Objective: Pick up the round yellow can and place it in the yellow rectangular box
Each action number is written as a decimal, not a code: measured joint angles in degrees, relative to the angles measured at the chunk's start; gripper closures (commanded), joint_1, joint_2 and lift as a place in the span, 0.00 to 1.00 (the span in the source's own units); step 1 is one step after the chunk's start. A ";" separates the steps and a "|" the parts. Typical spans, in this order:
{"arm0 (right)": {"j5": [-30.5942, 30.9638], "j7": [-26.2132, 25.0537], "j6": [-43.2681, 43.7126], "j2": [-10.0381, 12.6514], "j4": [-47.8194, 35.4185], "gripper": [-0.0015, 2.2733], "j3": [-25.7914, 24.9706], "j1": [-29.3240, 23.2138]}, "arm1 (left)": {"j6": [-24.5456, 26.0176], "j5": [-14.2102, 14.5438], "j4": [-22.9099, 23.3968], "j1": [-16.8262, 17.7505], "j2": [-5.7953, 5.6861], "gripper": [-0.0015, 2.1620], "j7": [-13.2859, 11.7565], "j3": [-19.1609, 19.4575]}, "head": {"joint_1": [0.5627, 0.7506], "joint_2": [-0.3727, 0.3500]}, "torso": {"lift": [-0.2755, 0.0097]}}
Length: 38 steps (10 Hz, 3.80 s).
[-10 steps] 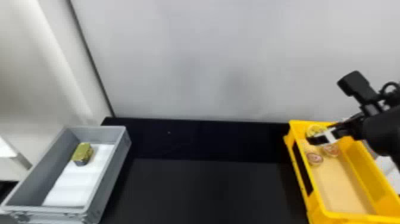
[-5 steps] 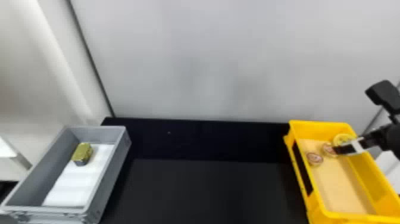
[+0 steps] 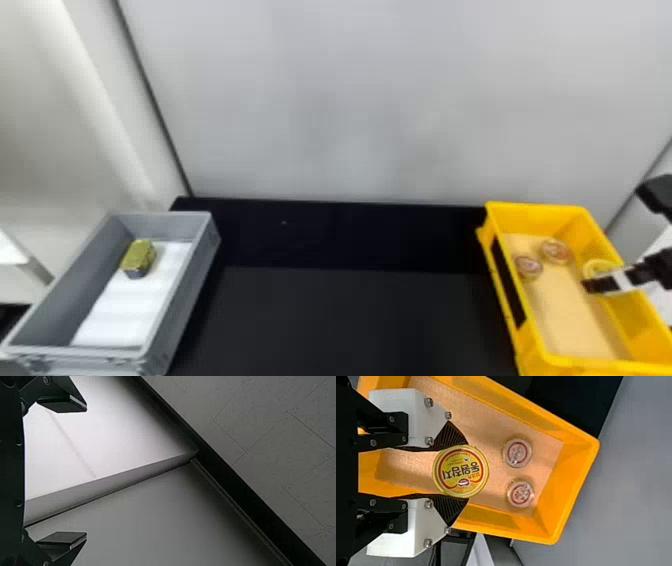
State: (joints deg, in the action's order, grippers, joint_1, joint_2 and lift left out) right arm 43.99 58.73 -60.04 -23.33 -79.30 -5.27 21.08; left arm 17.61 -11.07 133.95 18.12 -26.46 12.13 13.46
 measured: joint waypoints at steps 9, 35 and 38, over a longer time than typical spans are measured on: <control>-15.91 -18.38 6.07 4.00 15.18 0.34 -4.60 0.85 | -0.70 0.00 -0.18 0.18 0.34 0.07 0.08 -0.27 | 0.53 0.59 | 1.00; -37.13 -57.87 1.74 4.02 -37.78 0.01 0.17 3.89 | -0.45 0.02 0.18 -0.14 -0.11 0.07 0.09 0.15 | 0.53 0.59 | 1.00; -40.44 -65.42 14.23 3.89 -42.88 0.02 4.01 6.79 | -0.33 0.02 0.14 -0.22 -0.05 0.07 0.17 0.12 | 0.53 0.59 | 1.00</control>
State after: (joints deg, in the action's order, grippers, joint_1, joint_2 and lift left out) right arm 3.55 -6.69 -45.81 -19.44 -122.18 -1.26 27.87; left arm 17.28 -11.06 134.09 17.90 -26.51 12.30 13.57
